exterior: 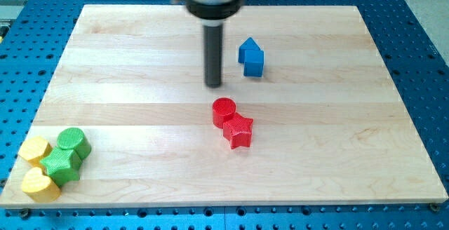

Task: Slightly move the blue triangle to the left

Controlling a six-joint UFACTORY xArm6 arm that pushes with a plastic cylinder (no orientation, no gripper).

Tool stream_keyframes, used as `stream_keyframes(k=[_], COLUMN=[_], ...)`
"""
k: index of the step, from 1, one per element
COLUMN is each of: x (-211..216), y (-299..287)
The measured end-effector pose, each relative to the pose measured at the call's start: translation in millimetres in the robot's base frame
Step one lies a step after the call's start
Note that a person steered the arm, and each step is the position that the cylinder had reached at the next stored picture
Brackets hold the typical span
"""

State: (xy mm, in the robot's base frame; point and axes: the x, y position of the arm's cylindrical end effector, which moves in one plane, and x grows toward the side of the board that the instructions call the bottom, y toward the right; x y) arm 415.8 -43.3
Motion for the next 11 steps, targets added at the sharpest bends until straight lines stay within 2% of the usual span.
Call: stream_keyframes(k=[1,3,4,6,7,8,11], x=[15.6,15.9,15.9,3.1,-50.6,-85.1,-88.8], y=[-26.4,-33.1,3.5,153.4,161.0,161.0,119.3])
